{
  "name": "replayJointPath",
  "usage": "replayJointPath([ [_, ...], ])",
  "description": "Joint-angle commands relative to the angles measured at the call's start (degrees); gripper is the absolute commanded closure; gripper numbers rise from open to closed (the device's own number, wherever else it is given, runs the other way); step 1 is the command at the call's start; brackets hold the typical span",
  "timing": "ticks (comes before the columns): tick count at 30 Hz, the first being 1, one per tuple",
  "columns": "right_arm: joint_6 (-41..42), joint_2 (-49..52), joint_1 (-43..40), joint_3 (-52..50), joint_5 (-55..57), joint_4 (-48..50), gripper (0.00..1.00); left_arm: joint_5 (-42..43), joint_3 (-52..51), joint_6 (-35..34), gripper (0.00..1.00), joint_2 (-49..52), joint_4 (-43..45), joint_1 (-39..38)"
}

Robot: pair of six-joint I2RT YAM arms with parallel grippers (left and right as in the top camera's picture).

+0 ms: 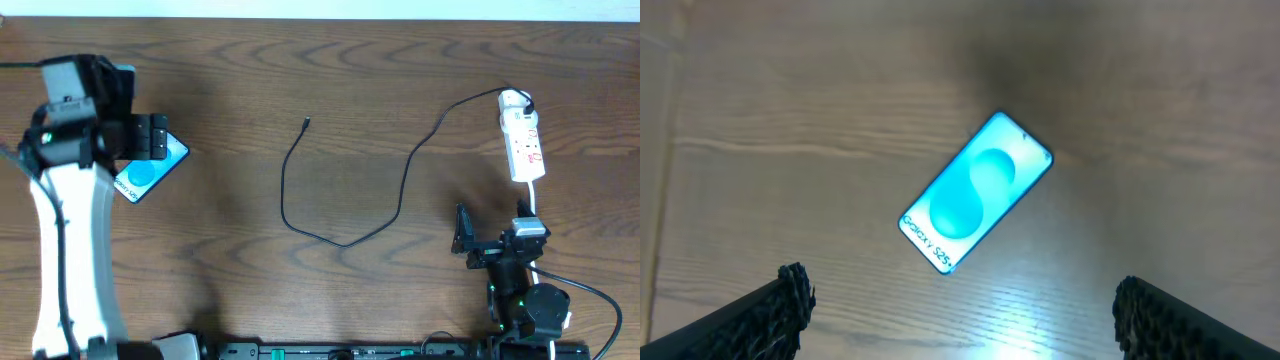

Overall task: Plug charger to phone and switch on socket
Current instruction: 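Lower the left gripper and grasp the blue phone by its edges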

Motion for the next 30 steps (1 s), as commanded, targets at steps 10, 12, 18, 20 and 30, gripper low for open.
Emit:
replayJointPath([
  [10, -0.81, -0.35, 0.33, -0.07, -0.2, -0.26, 0.01, -2.99, 7.15, 10.69, 0.03, 26.91, -3.67, 1.66],
  [12, -0.81, -0.35, 0.33, -0.07, -0.2, -0.26, 0.01, -2.99, 10.01, 12.13, 0.02, 30.21, -5.6, 2.03],
  [18, -0.81, -0.35, 0.33, -0.07, -0.2, -0.26, 0.01, -2.95, 13.0, 16.98, 0.02, 34.62, -7.48, 2.19],
  [20, -0.81, -0.35, 0.33, -0.07, -0.17, -0.26, 0.01, -2.93, 13.0, 18.32, 0.02, 34.93, -6.99, 2.19],
  [30, -0.83, -0.35, 0.33, -0.07, -0.17, -0.26, 0.01, 0.9, 12.79, 22.45, 0.02, 36.76, -0.85, 2.84],
])
